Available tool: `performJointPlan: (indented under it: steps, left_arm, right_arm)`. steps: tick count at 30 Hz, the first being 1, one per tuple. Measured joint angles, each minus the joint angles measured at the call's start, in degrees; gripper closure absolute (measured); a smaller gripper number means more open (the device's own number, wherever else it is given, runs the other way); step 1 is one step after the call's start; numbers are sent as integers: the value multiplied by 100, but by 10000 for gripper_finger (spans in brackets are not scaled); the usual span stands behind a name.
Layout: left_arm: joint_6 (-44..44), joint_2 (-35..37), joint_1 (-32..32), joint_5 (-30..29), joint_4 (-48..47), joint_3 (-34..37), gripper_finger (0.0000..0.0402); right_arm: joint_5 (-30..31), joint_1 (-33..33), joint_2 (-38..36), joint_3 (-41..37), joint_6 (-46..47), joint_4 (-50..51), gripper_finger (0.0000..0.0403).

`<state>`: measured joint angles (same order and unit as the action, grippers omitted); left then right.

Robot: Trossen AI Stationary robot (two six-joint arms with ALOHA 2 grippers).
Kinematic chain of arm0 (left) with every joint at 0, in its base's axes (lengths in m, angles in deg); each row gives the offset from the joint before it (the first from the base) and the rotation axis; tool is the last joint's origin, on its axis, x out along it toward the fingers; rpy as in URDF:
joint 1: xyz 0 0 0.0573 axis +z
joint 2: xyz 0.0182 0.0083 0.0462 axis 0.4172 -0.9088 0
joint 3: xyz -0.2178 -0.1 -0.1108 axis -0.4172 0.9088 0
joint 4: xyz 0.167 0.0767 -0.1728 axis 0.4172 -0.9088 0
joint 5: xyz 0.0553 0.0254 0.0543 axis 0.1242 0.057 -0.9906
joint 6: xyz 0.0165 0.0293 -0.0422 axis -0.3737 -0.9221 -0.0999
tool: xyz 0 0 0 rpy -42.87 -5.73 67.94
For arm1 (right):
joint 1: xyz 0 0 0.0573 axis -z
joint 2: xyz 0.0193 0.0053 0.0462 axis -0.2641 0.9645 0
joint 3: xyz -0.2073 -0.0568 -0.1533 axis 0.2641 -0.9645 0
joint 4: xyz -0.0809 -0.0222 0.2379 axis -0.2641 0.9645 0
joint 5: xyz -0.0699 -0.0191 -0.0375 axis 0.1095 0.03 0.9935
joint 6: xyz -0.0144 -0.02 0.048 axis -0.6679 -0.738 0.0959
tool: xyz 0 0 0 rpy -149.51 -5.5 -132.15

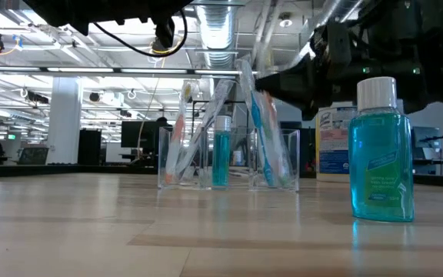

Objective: Pick & Place toothbrushing station
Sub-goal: Put the orange toothbrush into the transparent organizer

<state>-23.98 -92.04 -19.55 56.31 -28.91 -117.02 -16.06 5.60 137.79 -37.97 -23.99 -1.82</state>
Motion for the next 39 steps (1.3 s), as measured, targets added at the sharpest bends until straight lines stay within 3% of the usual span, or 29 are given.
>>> performJointPlan:
  steps: [8,16,30,39]
  left_arm:
    - [0,0,0,0,-43,0,401]
    - [0,0,0,0,-64,0,401]
    - [0,0,0,0,-63,0,401]
    - [0,0,0,0,-63,0,401]
  right_arm:
    - [-85,56,658,2,204,-728,392]
    - [-157,54,678,0,160,-573,357]
    - [-158,42,678,-4,52,-506,345]
    - [-303,41,678,-4,-54,-627,293]
